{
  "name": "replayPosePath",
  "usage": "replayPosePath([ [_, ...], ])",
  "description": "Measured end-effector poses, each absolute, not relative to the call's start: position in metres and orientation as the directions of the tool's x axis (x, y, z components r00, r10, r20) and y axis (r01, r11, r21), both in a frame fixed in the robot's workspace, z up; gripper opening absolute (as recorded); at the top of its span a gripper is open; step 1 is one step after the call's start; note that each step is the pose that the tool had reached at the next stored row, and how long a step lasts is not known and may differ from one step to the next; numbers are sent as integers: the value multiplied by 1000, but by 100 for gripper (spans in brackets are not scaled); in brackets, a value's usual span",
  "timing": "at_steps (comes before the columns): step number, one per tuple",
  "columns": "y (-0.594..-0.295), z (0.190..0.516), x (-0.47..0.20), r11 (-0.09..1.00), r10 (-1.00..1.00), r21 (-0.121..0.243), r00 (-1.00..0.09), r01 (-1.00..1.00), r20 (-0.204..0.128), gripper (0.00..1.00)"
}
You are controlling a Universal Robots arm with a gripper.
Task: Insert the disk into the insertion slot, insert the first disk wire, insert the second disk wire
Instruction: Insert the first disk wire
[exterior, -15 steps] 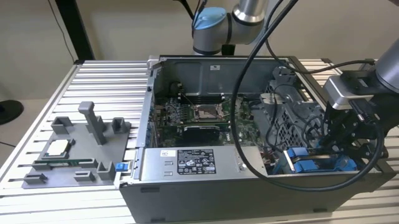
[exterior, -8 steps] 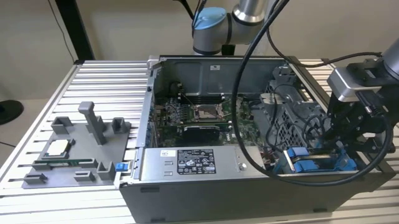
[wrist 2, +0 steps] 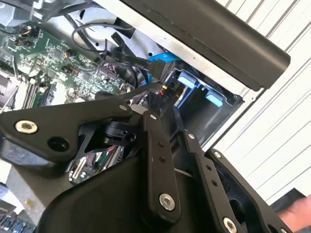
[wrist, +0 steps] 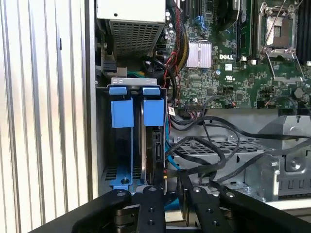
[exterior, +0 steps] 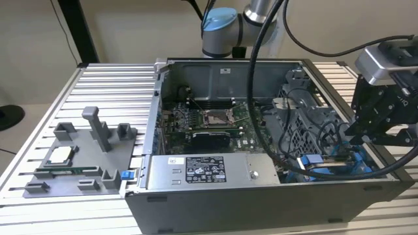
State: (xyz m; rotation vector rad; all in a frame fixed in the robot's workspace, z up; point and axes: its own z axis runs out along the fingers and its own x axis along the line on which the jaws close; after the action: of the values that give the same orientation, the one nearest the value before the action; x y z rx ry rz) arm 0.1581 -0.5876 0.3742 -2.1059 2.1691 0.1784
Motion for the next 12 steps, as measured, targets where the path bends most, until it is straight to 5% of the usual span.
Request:
replayPosePath([
  [12, -586, 375, 180, 29, -986, 42, -35, -999, -161, 100],
])
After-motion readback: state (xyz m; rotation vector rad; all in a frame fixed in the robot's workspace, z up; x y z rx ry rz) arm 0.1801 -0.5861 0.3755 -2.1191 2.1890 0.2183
